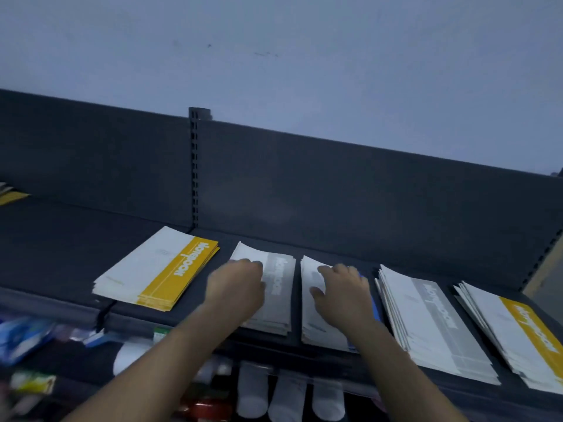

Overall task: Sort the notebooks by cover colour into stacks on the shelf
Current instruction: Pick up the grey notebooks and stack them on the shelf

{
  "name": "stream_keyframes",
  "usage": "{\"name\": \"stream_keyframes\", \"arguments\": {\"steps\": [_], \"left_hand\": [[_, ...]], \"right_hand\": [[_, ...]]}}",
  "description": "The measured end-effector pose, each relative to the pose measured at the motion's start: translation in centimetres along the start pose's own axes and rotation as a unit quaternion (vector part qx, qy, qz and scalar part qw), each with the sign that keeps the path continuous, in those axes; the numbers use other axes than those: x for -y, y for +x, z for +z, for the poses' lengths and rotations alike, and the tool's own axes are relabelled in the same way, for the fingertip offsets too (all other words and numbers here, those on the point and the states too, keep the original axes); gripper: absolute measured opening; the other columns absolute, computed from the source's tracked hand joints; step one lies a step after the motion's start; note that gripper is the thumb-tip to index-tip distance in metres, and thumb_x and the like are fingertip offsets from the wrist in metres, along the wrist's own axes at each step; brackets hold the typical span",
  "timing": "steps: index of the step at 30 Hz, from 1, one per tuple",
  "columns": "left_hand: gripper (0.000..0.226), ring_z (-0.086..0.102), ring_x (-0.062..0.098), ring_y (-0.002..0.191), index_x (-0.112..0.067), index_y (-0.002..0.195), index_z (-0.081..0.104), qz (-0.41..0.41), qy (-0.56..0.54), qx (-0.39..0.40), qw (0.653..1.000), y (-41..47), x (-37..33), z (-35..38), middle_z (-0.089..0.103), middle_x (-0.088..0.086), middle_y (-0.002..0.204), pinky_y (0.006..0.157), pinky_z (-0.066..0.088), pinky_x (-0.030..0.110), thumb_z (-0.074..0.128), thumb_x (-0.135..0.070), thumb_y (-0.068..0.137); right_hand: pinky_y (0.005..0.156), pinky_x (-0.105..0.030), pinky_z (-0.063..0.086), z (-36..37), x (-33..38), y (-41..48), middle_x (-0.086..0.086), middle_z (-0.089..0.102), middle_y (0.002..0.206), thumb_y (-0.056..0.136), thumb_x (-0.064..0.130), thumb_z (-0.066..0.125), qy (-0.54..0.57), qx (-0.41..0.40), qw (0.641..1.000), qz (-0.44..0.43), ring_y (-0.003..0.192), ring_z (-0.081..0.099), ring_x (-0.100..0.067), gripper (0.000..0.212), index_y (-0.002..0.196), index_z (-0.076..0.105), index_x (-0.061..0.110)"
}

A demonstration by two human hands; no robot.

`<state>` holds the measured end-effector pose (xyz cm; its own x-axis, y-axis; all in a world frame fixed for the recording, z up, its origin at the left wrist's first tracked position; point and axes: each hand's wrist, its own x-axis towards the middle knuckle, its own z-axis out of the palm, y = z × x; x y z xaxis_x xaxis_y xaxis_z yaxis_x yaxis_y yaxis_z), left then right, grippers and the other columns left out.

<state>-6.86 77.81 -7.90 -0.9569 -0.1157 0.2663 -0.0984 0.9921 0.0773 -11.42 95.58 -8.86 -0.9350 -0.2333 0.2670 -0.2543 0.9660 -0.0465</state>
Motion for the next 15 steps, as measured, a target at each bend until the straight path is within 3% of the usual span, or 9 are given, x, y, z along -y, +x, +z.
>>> {"name": "stream_keyframes", "arguments": {"steps": [6, 15], "left_hand": [[0.035, 0.048, 0.024, 0.118, -0.016, 0.121, 0.053, -0.068, 0.121, -0.024, 0.990, -1.3, 10.0, -2.2, 0.054, 0.003, 0.123, 0.089, 0.039, 0.035, 0.048, -0.036, 0.094], [0.037, 0.049, 0.024, 0.121, -0.017, 0.121, 0.052, -0.167, 0.142, -0.012, 0.976, -6.2, 26.3, -5.2, 0.054, 0.003, 0.125, 0.094, 0.040, 0.036, 0.052, -0.040, 0.092]], "right_hand": [[0.096, -0.035, 0.033, -0.7, 9.5, 2.8, -0.002, 0.050, 0.132, 0.093, 0.038, 0.049, 0.030, -0.017, 0.992, -0.123, 0.122, 0.042, -0.024, 0.042, 0.132, 0.048, 0.021], [0.098, -0.039, 0.034, 0.1, 27.1, 3.9, -0.006, 0.051, 0.129, 0.093, 0.037, 0.048, 0.037, 0.020, 0.966, -0.257, 0.121, 0.043, -0.027, 0.042, 0.129, 0.049, 0.017]]}}
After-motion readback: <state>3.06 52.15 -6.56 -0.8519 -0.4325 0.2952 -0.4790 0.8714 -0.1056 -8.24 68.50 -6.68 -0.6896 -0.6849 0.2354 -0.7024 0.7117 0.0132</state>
